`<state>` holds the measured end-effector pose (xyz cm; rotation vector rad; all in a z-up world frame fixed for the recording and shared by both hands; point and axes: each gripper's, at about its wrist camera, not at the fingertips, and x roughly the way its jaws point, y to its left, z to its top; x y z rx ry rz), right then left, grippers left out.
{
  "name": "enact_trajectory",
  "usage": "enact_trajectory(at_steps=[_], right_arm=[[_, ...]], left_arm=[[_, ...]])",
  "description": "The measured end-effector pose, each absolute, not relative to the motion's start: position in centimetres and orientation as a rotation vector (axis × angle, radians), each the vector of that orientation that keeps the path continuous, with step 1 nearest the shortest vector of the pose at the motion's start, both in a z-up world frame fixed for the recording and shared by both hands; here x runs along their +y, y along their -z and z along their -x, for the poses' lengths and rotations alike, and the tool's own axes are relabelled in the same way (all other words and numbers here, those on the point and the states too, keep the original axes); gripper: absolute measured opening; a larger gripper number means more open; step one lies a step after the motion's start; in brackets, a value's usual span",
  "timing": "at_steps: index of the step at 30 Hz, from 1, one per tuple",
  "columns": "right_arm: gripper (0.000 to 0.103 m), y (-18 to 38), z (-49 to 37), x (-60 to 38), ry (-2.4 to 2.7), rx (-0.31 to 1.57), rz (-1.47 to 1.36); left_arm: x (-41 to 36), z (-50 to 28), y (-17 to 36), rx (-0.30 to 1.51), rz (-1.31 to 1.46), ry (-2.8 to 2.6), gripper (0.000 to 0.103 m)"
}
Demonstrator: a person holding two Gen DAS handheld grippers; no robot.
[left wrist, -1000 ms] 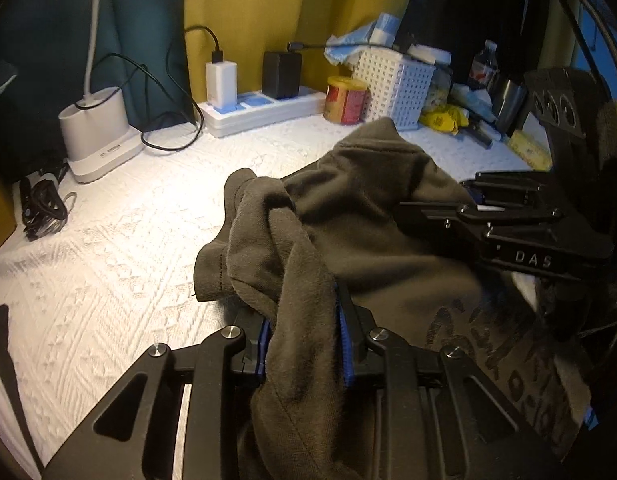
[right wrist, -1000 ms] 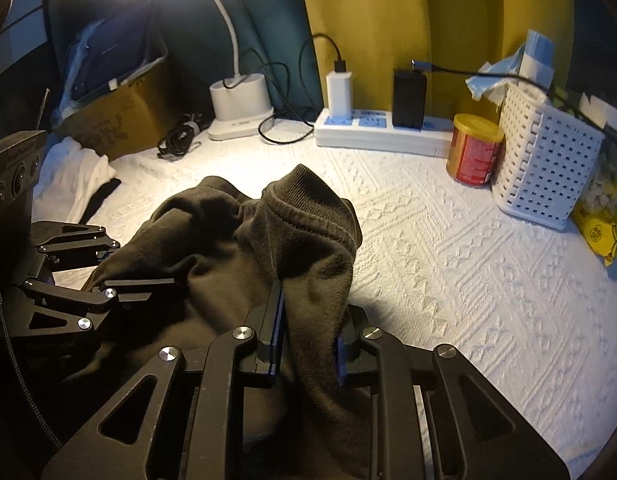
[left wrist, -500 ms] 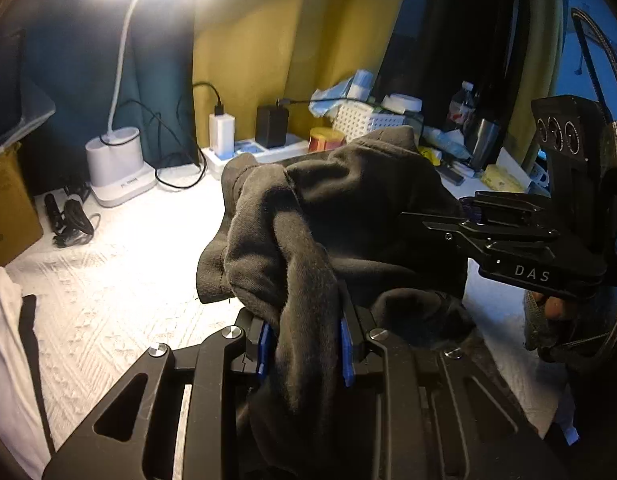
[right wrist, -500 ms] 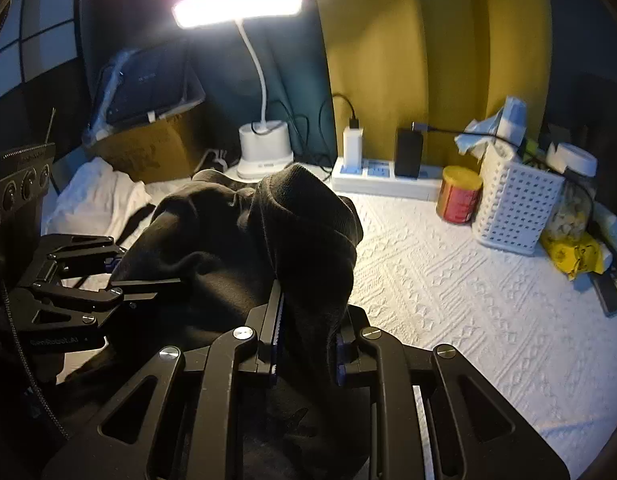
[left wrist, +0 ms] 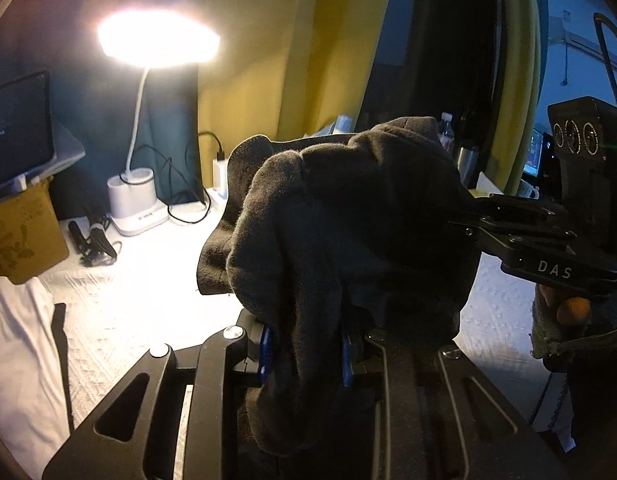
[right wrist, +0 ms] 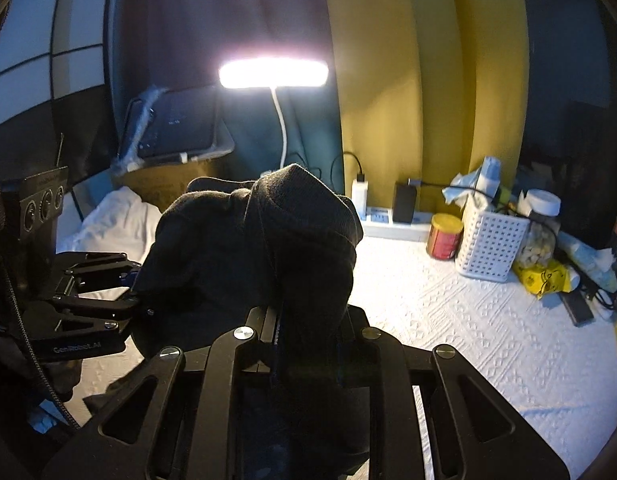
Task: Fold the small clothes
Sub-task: 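Carry the lifted shirt bundle with both grippers toward the white cloth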
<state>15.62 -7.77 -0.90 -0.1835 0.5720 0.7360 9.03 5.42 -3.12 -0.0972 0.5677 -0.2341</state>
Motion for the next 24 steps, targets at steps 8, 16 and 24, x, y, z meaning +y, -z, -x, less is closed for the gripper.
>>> enact_trajectory(at_steps=[8, 16, 24], right_arm=[[0.021, -2.0, -12.6, -8.3, -0.737, 0.492, 0.184], [0.021, -5.0, -9.8, -8.1, -0.750, 0.406, 0.189], [0.021, -7.6, -7.3, -7.8, -0.775, 0.318, 0.189]], left_arm=[[5.2, -6.6, 0.9, 0.492, 0.066, 0.235, 0.023], [5.7, -4.1, -1.3, 0.413, 0.061, 0.212, 0.023], [6.7, -1.7, -3.5, 0.338, 0.057, 0.192, 0.023]])
